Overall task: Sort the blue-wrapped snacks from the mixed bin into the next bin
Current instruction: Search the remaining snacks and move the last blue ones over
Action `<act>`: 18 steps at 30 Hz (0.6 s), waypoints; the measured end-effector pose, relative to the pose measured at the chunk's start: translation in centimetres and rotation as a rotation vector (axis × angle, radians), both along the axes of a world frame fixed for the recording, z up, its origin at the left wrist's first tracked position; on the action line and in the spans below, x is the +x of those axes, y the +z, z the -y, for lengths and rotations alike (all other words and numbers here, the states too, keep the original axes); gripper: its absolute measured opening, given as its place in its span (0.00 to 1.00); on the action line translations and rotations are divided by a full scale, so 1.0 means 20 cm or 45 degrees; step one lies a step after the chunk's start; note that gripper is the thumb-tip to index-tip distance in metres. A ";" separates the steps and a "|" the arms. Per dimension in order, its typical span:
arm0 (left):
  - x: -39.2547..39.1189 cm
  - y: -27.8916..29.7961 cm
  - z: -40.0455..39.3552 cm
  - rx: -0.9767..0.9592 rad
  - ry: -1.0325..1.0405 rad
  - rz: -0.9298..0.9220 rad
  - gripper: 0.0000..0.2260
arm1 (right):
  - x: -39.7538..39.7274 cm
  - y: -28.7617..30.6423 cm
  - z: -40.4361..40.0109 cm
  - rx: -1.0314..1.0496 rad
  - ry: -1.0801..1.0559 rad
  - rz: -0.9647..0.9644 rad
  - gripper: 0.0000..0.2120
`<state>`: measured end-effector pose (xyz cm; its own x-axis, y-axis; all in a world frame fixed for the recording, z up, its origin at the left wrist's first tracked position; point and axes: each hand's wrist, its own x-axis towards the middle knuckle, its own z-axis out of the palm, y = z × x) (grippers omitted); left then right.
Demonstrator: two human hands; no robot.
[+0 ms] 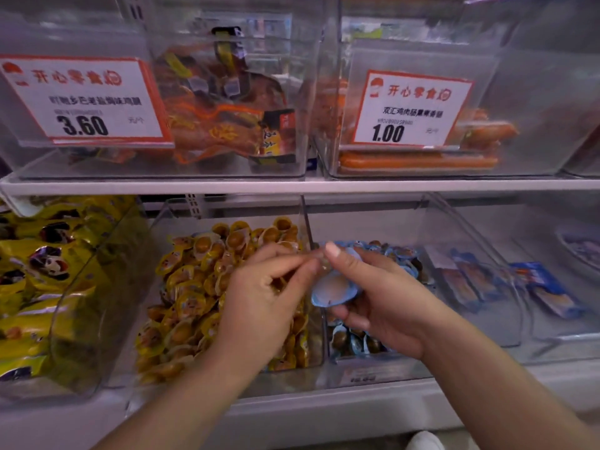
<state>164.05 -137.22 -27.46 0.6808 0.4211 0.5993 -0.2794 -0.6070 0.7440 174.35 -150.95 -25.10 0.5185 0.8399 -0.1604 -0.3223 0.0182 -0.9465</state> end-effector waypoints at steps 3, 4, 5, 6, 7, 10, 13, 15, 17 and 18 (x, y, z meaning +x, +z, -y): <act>0.03 -0.01 0.06 0.040 -0.025 -0.022 0.09 | 0.00 0.00 0.01 0.069 -0.002 -0.056 0.19; 0.04 -0.02 0.05 0.006 -0.058 -0.078 0.11 | 0.02 0.00 0.02 0.081 -0.067 -0.035 0.17; 0.04 -0.02 0.03 -0.057 -0.094 -0.139 0.13 | 0.04 0.00 0.03 0.054 -0.165 0.061 0.15; 0.03 -0.02 0.01 -0.132 -0.117 -0.183 0.14 | 0.07 -0.01 0.05 -0.030 -0.301 0.261 0.12; 0.02 -0.02 -0.03 -0.180 -0.106 -0.205 0.15 | 0.10 -0.02 0.06 -0.168 -0.451 0.524 0.08; -0.05 -0.04 -0.20 -0.015 0.024 -0.347 0.14 | 0.18 -0.03 0.13 -0.579 -0.361 0.899 0.08; -0.16 -0.08 -0.34 0.393 -0.099 -0.712 0.07 | 0.18 -0.04 0.16 -0.860 0.201 0.961 0.18; -0.22 -0.12 -0.38 0.589 -0.253 -0.923 0.02 | 0.18 -0.04 0.13 -0.783 -0.097 1.179 0.15; -0.24 -0.14 -0.39 0.675 -0.366 -1.063 0.06 | 0.16 -0.02 0.08 -0.537 -0.473 1.178 0.06; -0.24 -0.14 -0.39 0.693 -0.389 -1.140 0.07 | 0.14 -0.02 0.05 -0.423 -0.529 1.142 0.05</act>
<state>159.27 -129.49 -30.24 0.9938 -0.0116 -0.1106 0.0345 -0.9134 0.4056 177.22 -151.90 -25.50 0.7996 0.5521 0.2364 0.4740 -0.3384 -0.8129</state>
